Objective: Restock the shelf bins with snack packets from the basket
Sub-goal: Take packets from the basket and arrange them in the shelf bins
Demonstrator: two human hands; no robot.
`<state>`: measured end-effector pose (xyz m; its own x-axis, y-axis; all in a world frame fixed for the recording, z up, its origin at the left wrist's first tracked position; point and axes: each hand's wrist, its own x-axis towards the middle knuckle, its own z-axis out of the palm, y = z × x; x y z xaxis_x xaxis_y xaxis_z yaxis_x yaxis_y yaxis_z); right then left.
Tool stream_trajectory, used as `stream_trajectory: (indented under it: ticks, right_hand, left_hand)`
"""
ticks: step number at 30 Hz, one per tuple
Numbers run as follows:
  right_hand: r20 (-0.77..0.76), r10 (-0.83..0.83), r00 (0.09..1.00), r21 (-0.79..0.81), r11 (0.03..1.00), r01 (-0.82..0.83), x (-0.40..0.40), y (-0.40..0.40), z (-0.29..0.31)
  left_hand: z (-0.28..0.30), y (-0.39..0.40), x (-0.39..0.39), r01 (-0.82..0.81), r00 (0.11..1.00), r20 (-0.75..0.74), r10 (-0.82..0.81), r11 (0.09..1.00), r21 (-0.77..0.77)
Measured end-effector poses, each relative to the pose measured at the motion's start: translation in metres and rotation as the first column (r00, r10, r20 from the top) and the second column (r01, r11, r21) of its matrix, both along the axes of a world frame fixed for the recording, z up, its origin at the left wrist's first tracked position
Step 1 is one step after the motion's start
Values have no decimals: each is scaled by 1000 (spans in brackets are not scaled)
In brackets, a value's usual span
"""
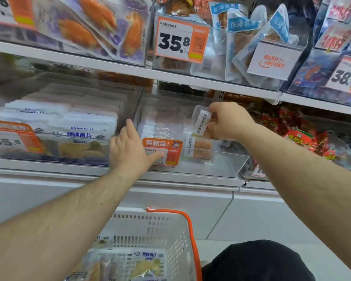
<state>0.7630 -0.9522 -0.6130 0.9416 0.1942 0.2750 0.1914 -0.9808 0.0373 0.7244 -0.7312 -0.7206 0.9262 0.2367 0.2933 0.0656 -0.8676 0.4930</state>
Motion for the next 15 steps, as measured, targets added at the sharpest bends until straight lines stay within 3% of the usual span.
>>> stream_trajectory:
  ticks: [5,15]
  right_hand:
    - [-118,-46,992,-186,982,23,32,4,-33]
    - [-232,-54,971,-178,984,12,54,12,-62]
  left_hand:
    - [-10,0,6,-36,998,44,33,998,61]
    - [-14,0,6,-32,997,73,26,996,79]
